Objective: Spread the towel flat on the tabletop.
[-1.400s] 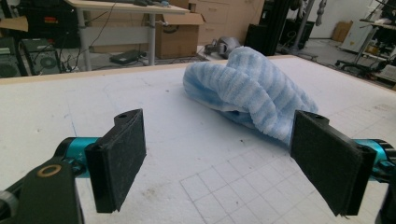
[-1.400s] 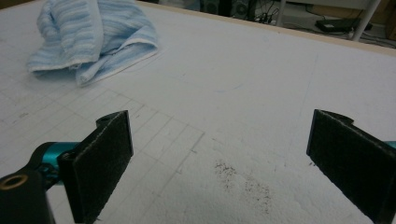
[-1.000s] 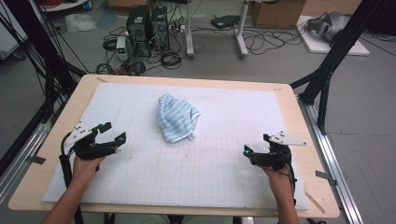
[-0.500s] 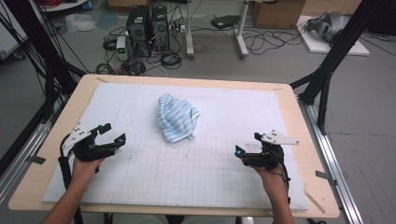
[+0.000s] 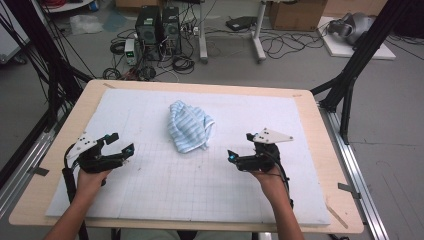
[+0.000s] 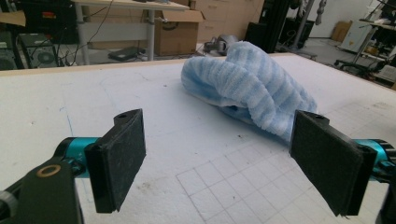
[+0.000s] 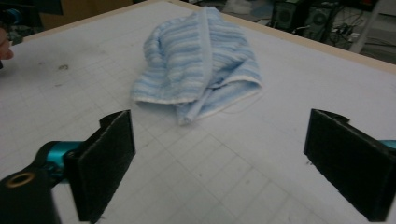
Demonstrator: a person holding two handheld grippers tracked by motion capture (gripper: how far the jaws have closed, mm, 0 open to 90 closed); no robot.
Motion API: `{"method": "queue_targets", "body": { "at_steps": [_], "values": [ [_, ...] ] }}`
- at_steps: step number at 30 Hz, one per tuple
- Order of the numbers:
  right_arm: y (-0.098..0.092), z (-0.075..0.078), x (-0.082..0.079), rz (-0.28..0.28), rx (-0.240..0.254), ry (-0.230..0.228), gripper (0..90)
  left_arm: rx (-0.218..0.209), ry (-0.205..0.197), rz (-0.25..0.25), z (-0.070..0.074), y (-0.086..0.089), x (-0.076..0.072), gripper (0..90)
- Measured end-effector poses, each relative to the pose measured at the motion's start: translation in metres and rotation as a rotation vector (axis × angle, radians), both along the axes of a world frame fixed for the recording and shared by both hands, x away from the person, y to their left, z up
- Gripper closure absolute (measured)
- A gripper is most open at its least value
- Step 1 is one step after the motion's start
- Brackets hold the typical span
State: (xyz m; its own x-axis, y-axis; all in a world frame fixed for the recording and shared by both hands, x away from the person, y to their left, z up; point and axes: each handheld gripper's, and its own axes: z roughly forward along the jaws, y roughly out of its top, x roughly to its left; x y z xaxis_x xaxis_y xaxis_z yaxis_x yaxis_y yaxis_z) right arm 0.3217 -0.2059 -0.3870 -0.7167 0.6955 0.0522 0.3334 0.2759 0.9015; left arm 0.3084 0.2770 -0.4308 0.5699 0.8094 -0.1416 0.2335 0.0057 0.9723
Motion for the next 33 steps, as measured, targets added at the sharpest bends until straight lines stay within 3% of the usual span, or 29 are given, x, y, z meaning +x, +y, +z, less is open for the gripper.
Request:
{"method": "queue_targets", "body": {
  "at_steps": [3, 4, 5, 8, 9, 14, 19, 22, 23, 27, 29, 30, 31, 32, 33],
  "values": [
    [0.028, 0.006, 0.018, 0.056, -0.024, 0.001, 15.4, 0.001, 0.002, -0.003, -0.001, 0.000, 0.001, 19.1],
    [0.028, 0.006, 0.018, 0.056, -0.024, 0.001, 15.4, -0.001, 0.003, -0.002, -0.001, 0.000, 0.002, 19.1],
    [0.044, 0.008, 0.030, 0.101, -0.043, 0.014, 20.0, 0.000, 0.004, -0.002, -0.001, 0.000, 0.002, 19.1],
    [0.059, 0.007, 0.044, 0.123, -0.053, 0.030, 20.3, 0.000, 0.004, -0.003, -0.001, -0.001, 0.002, 19.2],
    [0.073, 0.004, 0.057, 0.145, -0.069, 0.053, 22.6, 0.002, 0.003, -0.006, -0.001, 0.000, 0.002, 19.3],
    [0.099, -0.002, 0.079, 0.188, -0.103, 0.103, 27.3, 0.003, 0.006, -0.005, -0.001, 0.000, 0.002, 19.5],
    [0.115, -0.005, 0.095, 0.173, -0.148, 0.103, 28.9, -0.006, 0.009, 0.003, -0.002, 0.003, 0.003, 19.5],
    [0.118, -0.007, 0.101, 0.154, -0.139, 0.101, 34.0, -0.007, 0.012, -0.001, -0.002, 0.003, 0.003, 19.5],
    [0.121, -0.011, 0.107, 0.125, -0.173, 0.115, 34.1, -0.005, 0.012, -0.001, -0.002, 0.003, 0.003, 19.5],
    [0.126, -0.018, 0.114, 0.093, -0.213, 0.134, 35.0, 0.001, 0.015, -0.004, -0.003, 0.002, 0.004, 19.6],
    [0.130, -0.022, 0.117, 0.091, -0.232, 0.153, 42.7, -0.001, 0.016, 0.001, -0.003, 0.002, 0.004, 19.6],
    [0.134, -0.024, 0.117, 0.099, -0.265, 0.144, 57.1, -0.005, 0.017, 0.003, -0.003, 0.002, 0.004, 19.7],
    [0.134, -0.024, 0.117, 0.099, -0.265, 0.144, 57.1, 0.000, 0.017, 0.004, -0.003, 0.003, 0.004, 19.7],
    [0.135, -0.022, 0.115, 0.122, -0.282, 0.119, 72.1, -0.004, 0.020, 0.006, -0.003, 0.004, 0.004, 19.8],
    [0.136, -0.019, 0.113, 0.127, -0.279, 0.108, 72.1, -0.004, 0.020, 0.006, -0.003, 0.004, 0.004, 19.8]
  ]
}}
